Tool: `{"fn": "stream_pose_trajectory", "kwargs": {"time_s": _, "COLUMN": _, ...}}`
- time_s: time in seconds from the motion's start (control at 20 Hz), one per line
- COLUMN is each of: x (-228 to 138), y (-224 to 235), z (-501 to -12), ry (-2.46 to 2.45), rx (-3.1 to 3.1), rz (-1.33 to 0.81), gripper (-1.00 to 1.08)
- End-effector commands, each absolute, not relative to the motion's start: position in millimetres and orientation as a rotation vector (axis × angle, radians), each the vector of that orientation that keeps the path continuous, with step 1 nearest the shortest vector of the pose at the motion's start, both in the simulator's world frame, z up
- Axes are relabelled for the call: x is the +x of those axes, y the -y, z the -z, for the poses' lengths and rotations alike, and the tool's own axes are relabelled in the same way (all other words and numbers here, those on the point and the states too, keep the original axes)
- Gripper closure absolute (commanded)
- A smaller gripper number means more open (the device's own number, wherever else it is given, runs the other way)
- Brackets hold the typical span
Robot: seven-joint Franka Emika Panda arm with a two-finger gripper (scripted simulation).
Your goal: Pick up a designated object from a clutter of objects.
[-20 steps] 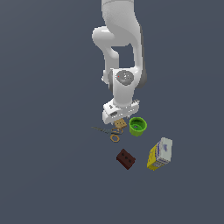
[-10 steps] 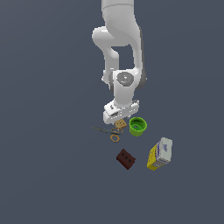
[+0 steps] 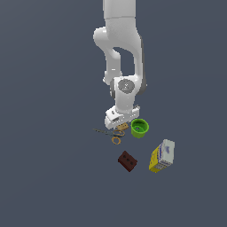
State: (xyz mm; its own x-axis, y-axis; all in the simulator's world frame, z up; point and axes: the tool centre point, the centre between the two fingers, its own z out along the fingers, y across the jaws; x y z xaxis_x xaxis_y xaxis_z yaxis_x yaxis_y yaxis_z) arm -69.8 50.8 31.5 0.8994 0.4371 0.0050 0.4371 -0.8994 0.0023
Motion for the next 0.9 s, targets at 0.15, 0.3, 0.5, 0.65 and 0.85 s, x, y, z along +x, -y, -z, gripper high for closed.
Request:
{"fn": "stream_pose_trajectory", "kwargs": {"time_s": 0.15, "x": -72.2, "y": -51.2, "z": -12.8, "ry": -0.707, "rx": 3.061, "rz": 0.000, "gripper": -0.92}}
{"fn": "stream_pose_trajectory", "kwargs": {"time_s": 0.3, "x": -72.1, "y": -51.1, "z": -10.6, "ry": -0.707, "rx": 3.061, "rz": 0.000, "gripper": -0.92}}
{"fn": "stream_pose_trajectory", "kwargs": {"time_s": 0.5, "x": -72.1, "y": -51.1, "z": -10.6, "ry": -0.707, "rx": 3.061, "rz": 0.000, "gripper": 1.08}}
{"fn": "stream_pose_trajectory", "kwargs": {"time_s": 0.65, "x": -72.1, "y": -51.1, "z": -10.6, "ry": -0.707, "rx": 3.061, "rz": 0.000, "gripper": 1.08}}
{"fn": "stream_pose_trajectory", "kwargs": {"time_s": 0.85, "x": -72.1, "y": -50.5, "z": -11.6, "ry": -0.706, "rx": 3.060, "rz": -0.001, "gripper": 1.08}}
